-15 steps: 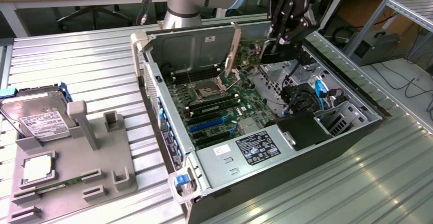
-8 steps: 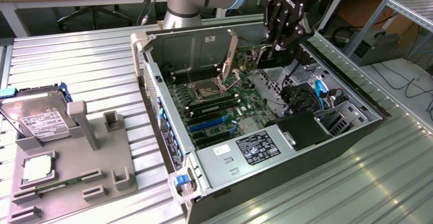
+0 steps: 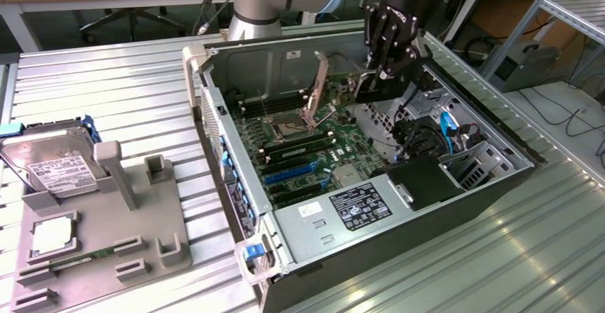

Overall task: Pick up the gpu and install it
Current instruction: 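Insert the gpu into the slot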

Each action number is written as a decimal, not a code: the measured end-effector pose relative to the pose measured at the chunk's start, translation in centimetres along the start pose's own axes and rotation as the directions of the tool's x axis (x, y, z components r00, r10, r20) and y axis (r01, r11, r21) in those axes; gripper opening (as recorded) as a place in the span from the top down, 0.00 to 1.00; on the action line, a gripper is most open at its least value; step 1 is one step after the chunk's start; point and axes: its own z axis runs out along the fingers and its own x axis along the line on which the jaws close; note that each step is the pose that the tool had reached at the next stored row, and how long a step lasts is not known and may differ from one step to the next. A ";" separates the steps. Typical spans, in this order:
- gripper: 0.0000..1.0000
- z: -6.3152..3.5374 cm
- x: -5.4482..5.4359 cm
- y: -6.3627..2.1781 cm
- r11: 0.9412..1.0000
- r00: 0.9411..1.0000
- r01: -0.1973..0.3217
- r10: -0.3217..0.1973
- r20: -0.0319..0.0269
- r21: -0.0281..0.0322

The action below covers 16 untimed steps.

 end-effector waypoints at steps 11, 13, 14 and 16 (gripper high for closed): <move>0.73 1.68 0.1 1.29 1.000 1.000 0.007 -0.007 0.006 -0.001; 0.73 1.82 0.2 1.61 1.000 1.000 0.008 -0.008 0.006 -0.001; 0.73 1.92 0.2 1.86 1.000 1.000 0.010 -0.010 0.006 -0.001; 0.73 2.07 0.2 2.23 1.000 1.000 0.012 -0.012 0.006 -0.001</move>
